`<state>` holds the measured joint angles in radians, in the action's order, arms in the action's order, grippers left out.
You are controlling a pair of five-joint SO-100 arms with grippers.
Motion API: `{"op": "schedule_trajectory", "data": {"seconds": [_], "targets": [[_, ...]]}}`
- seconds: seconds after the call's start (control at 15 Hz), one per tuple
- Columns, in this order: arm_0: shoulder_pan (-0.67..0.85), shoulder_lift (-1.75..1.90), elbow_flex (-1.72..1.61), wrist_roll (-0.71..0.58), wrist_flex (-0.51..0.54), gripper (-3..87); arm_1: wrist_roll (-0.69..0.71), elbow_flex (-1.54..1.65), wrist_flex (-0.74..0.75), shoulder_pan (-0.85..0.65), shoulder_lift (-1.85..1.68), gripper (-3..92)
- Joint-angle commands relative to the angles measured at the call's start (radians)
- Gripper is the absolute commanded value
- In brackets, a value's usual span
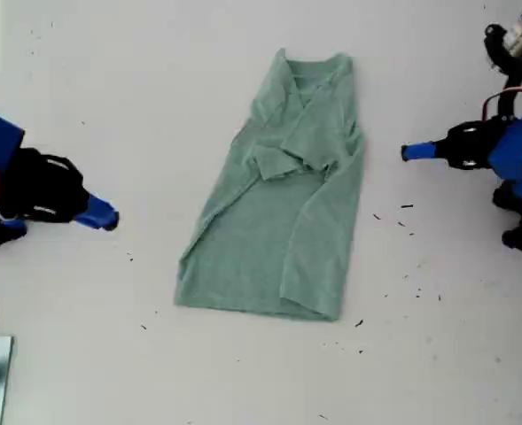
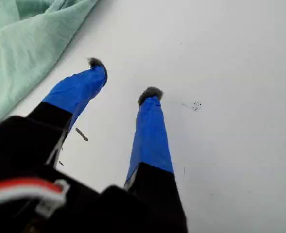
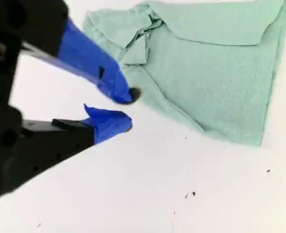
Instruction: Fold t shirt
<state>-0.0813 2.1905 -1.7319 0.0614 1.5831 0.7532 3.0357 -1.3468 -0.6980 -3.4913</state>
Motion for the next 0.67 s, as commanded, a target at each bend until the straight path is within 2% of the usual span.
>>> {"op": "schedule_trajectory", "data": {"seconds": [0.0,0.13,0.6], "targets": [[0.0,-0.195,0.156,-0.048,0.006,31.4,0.015,0.064,-0.003,-0.012,-0.014,16.6],[-0.017,-0.29,0.121,-0.051,-0.021,33.3,0.015,0.064,-0.003,-0.012,-0.014,16.6],[-0.077,-0.601,-0.006,-0.06,-0.397,32.7,0.015,0.064,-0.003,-0.012,-0.014,16.6]]}}
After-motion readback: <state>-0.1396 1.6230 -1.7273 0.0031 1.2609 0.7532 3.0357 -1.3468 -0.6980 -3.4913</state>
